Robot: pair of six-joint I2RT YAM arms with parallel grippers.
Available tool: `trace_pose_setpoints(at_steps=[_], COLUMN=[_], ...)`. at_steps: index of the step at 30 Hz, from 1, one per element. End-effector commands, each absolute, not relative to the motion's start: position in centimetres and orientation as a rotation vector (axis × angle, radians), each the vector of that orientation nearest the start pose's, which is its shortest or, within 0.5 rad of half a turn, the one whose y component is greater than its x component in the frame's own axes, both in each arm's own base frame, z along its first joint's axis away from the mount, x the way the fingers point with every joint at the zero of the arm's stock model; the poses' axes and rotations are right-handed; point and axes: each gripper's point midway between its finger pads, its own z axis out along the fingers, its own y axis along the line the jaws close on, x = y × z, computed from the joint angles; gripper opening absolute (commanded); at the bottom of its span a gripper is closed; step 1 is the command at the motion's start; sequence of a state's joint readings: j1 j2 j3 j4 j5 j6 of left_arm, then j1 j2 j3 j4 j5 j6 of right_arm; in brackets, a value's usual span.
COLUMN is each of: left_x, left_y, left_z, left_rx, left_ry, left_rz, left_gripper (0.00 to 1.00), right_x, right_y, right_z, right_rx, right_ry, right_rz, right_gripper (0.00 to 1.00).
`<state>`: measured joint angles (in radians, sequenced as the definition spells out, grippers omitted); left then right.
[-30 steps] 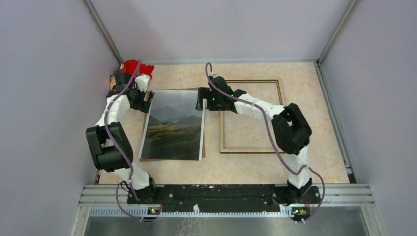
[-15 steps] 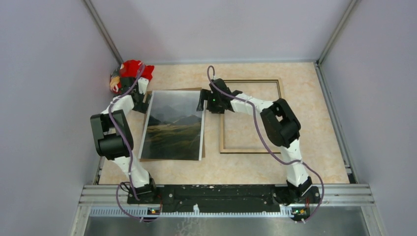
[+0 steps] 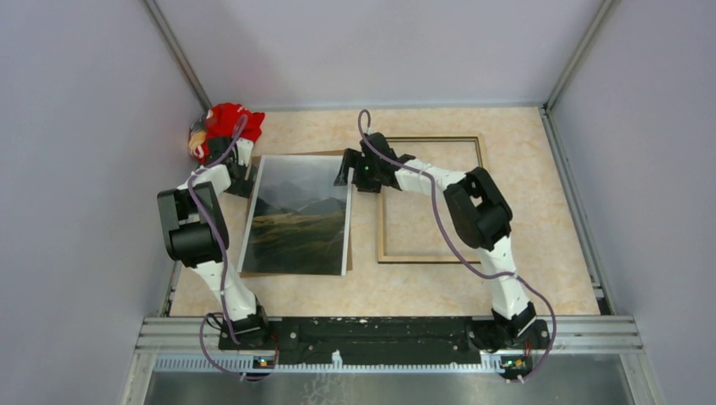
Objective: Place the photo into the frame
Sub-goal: Pick up the photo frame item at the center of the board.
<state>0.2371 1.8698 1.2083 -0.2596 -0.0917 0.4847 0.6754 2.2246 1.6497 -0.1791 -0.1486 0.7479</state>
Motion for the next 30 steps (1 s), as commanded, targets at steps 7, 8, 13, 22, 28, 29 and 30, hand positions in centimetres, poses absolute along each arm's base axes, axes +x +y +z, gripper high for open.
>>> trace_pose_setpoints(at_steps=[7, 8, 13, 22, 28, 29, 30], left_x=[41.3, 41.2, 40.8, 40.4, 40.0, 40.0, 40.0], left_y=[13.0, 12.9, 12.9, 12.7, 12.5, 12.4, 12.4], left_z=[1.7, 1.5, 0.9, 0.9, 0.8, 0.8, 0.8], left_rx=[0.252, 0.25, 0.257, 0.263, 0.273, 0.277, 0.276], left_ry=[2.576, 2.58, 2.6, 2.605, 2.611, 2.612, 2.611], left_rz=[0.335, 0.328, 0.322, 0.319, 0.315, 0.314, 0.313], left_gripper=[0.86, 0.86, 0.86, 0.87, 0.87, 0.87, 0.87], right_x=[42.0, 42.0, 42.0, 41.8, 41.3, 41.1, 41.1], right_y=[42.0, 42.2, 42.7, 42.8, 43.2, 43.4, 43.4], right_z=[4.9, 5.2, 7.1, 9.7, 11.7, 12.0, 12.2], right_rx=[0.077, 0.079, 0.066, 0.039, -0.019, -0.037, -0.053], right_ry=[2.472, 2.467, 2.427, 2.377, 2.343, 2.339, 2.338], right_rz=[1.004, 1.025, 1.078, 1.115, 1.104, 1.087, 1.065], right_gripper=[0.81, 0.81, 0.8, 0.77, 0.75, 0.75, 0.75])
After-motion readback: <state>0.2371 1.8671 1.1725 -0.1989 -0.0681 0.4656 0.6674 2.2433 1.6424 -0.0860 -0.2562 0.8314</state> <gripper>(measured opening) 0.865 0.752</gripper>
